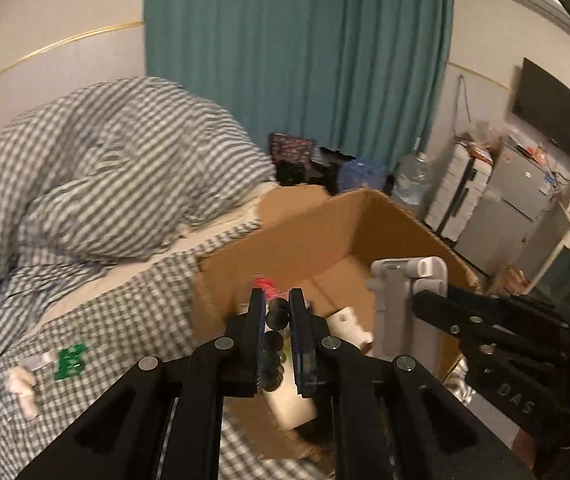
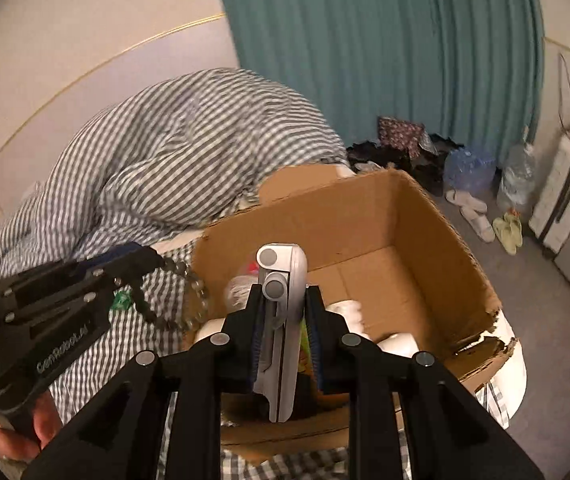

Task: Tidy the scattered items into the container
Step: 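Carry the bracelet and phone stand into the box and release them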

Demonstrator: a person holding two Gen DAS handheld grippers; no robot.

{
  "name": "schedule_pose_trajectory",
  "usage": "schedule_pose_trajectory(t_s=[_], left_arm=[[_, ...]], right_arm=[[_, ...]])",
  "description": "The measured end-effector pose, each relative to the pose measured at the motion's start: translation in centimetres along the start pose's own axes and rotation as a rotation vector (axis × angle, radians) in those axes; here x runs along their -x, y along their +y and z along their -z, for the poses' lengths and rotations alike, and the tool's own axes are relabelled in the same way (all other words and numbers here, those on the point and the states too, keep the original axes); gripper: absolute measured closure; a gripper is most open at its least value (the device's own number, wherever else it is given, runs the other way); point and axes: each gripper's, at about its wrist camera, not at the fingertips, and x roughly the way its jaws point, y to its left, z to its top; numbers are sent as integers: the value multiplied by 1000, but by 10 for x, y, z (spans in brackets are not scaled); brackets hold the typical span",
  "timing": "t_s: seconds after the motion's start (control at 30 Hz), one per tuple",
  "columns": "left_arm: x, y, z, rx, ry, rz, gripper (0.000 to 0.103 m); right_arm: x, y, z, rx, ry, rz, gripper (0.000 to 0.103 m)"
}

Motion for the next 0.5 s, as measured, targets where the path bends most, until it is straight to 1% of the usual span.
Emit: schedule_pose_trajectory(t_s=[0.03, 0.07, 0.1, 0.13, 0.17, 0.2, 0.23, 0.3, 0.33, 0.4, 0.5], left_arm=[[-6, -5, -1, -4, 4, 6, 90], [-11, -9, -2, -6, 5, 7, 83], [-16, -13, -2, -8, 5, 3, 74], [-19, -16, -3, -10, 8, -12, 43], [-21, -16, -3, -3, 1, -62, 19], [-21, -13, -4, 10, -10, -108, 9], [-19, -9, -4, 29, -22, -127, 0], [-16, -1, -2, 62, -21, -109, 0], [-15, 2, -1, 74, -15, -113, 0], [-12, 9, 4, 90, -1, -159, 0], [-3, 23, 16, 99, 14, -239, 0]], right_arm=[[-5, -6, 1, -5, 15, 13, 82], [-7, -12, 3, -11, 18, 28, 81], [-8, -17, 3, -22, 10, 45, 69], [-7, -22, 5, -35, 0, 54, 56], [-4, -28, 4, -53, -18, 61, 37], [1, -34, 4, -74, -46, 92, 31], [4, -39, 2, -86, -61, 98, 31], [4, -45, 0, -101, -56, 83, 30], [4, -47, -1, -100, -50, 83, 30], [6, -48, 2, -91, -41, 89, 30], [10, -37, 11, -76, -30, 51, 30]])
